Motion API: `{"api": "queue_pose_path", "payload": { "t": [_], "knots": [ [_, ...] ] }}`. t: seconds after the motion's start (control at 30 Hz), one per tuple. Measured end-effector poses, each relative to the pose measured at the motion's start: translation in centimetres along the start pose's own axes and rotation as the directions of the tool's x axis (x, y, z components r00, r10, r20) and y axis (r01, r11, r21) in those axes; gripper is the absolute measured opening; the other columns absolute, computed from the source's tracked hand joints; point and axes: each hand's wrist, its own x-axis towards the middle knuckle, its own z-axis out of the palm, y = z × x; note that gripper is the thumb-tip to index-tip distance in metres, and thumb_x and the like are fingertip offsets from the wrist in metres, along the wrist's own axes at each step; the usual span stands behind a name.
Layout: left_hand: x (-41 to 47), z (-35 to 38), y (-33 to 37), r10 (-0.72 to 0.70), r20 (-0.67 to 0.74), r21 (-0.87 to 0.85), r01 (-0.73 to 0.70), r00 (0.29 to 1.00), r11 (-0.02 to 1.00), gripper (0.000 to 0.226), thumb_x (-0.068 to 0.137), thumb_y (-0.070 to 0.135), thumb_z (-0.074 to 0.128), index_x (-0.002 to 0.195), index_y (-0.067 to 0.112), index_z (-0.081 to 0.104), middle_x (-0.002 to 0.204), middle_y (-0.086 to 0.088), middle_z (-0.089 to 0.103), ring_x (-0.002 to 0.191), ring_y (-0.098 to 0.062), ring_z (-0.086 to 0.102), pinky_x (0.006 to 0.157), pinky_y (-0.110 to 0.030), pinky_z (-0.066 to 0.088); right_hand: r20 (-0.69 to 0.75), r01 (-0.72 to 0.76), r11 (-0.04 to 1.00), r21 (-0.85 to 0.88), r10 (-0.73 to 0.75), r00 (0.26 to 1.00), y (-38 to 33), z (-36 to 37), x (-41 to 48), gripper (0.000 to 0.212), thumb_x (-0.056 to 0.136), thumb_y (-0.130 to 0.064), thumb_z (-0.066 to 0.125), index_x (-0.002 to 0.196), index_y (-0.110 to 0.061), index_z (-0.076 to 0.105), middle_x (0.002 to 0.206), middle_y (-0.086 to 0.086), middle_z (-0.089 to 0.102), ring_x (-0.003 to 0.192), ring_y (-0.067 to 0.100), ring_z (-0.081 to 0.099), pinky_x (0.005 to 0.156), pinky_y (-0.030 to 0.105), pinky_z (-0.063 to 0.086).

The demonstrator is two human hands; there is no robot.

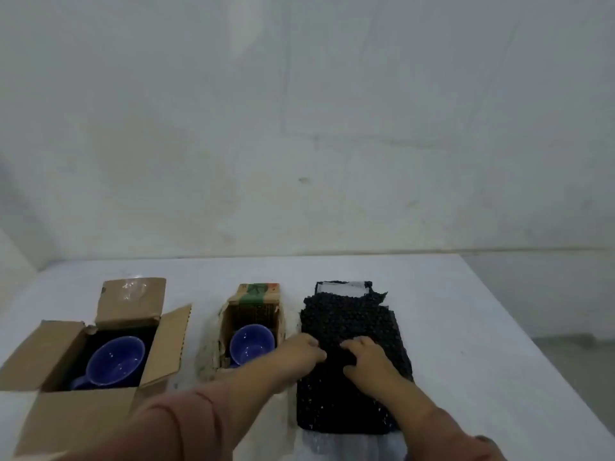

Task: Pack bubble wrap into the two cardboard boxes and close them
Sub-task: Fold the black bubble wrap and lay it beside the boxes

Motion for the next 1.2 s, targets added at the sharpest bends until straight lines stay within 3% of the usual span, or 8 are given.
{"api": "queue_pose_path", "payload": {
  "t": [0.2, 0.33, 0.5, 0.67, 0.77, 0.9, 1.03, 1.2],
  "knots": [
    [2.6, 3.8, -1.4, -0.205, -0.092, -0.342, 0.163, 0.974, 0.926, 0.075, 0.071, 0.012, 0.061, 0.140, 0.012, 0.032, 0.128, -0.007, 0.054, 0.110, -0.026, 0.055, 0.094, -0.035, 0.050, -0.002, 0.007, 0.997, -0.083, -0.007, 1.000, 1.4, 3.0, -0.6, 0.059, 0.093, -0.036, 0.047, 0.146, -0.029, 0.024, 0.159, 0.006, 0.009, 0.144, 0.025, 0.012, 0.117, 0.037, 0.020],
    [3.8, 3.8, -1.5, -0.243, -0.252, -0.481, 0.096, 0.937, 0.871, 0.037, 0.082, 0.006, 0.059, 0.115, 0.009, 0.042, 0.107, -0.008, 0.058, 0.092, -0.026, 0.059, 0.066, -0.031, 0.053, -0.022, 0.023, 0.997, -0.069, -0.025, 0.999, 2.1, 3.3, -0.3, 0.057, 0.094, -0.036, 0.046, 0.146, -0.029, 0.025, 0.158, 0.004, 0.011, 0.145, 0.023, 0.013, 0.117, 0.035, 0.019],
    [4.2, 3.7, -0.7, -0.177, -0.178, -0.379, 0.098, 0.968, 0.920, 0.050, 0.088, 0.027, 0.060, 0.134, 0.012, 0.048, 0.132, -0.007, 0.057, 0.117, -0.030, 0.056, 0.102, -0.038, 0.044, -0.058, 0.041, 0.998, -0.045, -0.043, 0.997, 2.4, 3.4, -0.3, 0.056, 0.093, -0.034, 0.048, 0.145, -0.031, 0.028, 0.157, 0.002, 0.014, 0.144, 0.022, 0.016, 0.116, 0.032, 0.021],
    [3.3, 2.6, 1.4, -0.092, -0.163, -0.349, 0.030, 0.982, 0.937, 0.025, 0.093, 0.024, 0.053, 0.073, 0.020, 0.038, 0.083, -0.006, 0.045, 0.077, -0.020, 0.049, 0.074, -0.033, 0.036, -0.191, 0.056, 0.966, 0.254, -0.006, 0.981, 3.0, 1.7, -0.1, 0.044, 0.089, -0.022, 0.058, 0.132, -0.017, 0.050, 0.143, 0.007, 0.041, 0.133, 0.019, 0.036, 0.107, 0.020, 0.026],
    [2.3, 1.2, 2.8, 0.026, -0.160, -0.345, -0.081, 0.987, 0.935, 0.025, 0.088, 0.029, 0.055, 0.097, 0.006, 0.054, 0.101, -0.023, 0.061, 0.091, -0.033, 0.063, 0.072, -0.036, 0.041, -0.364, 0.024, 0.820, 0.571, 0.227, 0.903, 3.7, -0.9, 0.0, 0.033, 0.085, -0.011, 0.062, 0.118, -0.014, 0.059, 0.123, 0.007, 0.057, 0.114, 0.021, 0.053, 0.093, 0.021, 0.035],
    [-0.1, -2.2, 4.2, 0.143, -0.142, -0.409, -0.190, 0.979, 0.893, 0.066, 0.080, 0.042, 0.061, 0.136, 0.011, 0.044, 0.138, -0.012, 0.051, 0.123, -0.032, 0.052, 0.102, -0.041, 0.041, -0.036, -0.075, 0.316, 0.946, 0.330, 0.943, 3.0, -3.9, 0.2, 0.029, 0.088, -0.010, 0.056, 0.115, -0.017, 0.050, 0.107, 0.005, 0.058, 0.092, 0.020, 0.057, 0.075, 0.033, 0.046],
    [-2.6, -5.8, 3.3, 0.176, -0.265, -0.500, -0.291, 0.948, 0.816, 0.017, 0.091, 0.018, 0.054, 0.104, 0.008, 0.061, 0.101, -0.013, 0.068, 0.092, -0.026, 0.064, 0.081, -0.036, 0.050, 0.122, -0.124, 0.015, 0.992, 0.112, 0.986, 0.6, -4.9, 0.0, 0.025, 0.087, 0.001, 0.049, 0.105, -0.017, 0.050, 0.105, 0.009, 0.060, 0.089, 0.025, 0.056, 0.070, 0.036, 0.045],
    [-4.5, -10.7, 0.2, 0.109, -0.483, -0.368, -0.314, 0.869, 0.875, 0.015, 0.085, 0.025, 0.066, 0.081, 0.017, 0.054, 0.090, -0.012, 0.063, 0.081, -0.026, 0.060, 0.076, -0.040, 0.045, -0.216, 0.197, 0.261, 0.945, 0.044, 0.975, -3.3, -6.7, 0.0, 0.039, 0.084, 0.009, 0.052, 0.094, -0.029, 0.058, 0.118, 0.016, 0.057, 0.101, 0.028, 0.057, 0.085, 0.041, 0.049]
  ]
}}
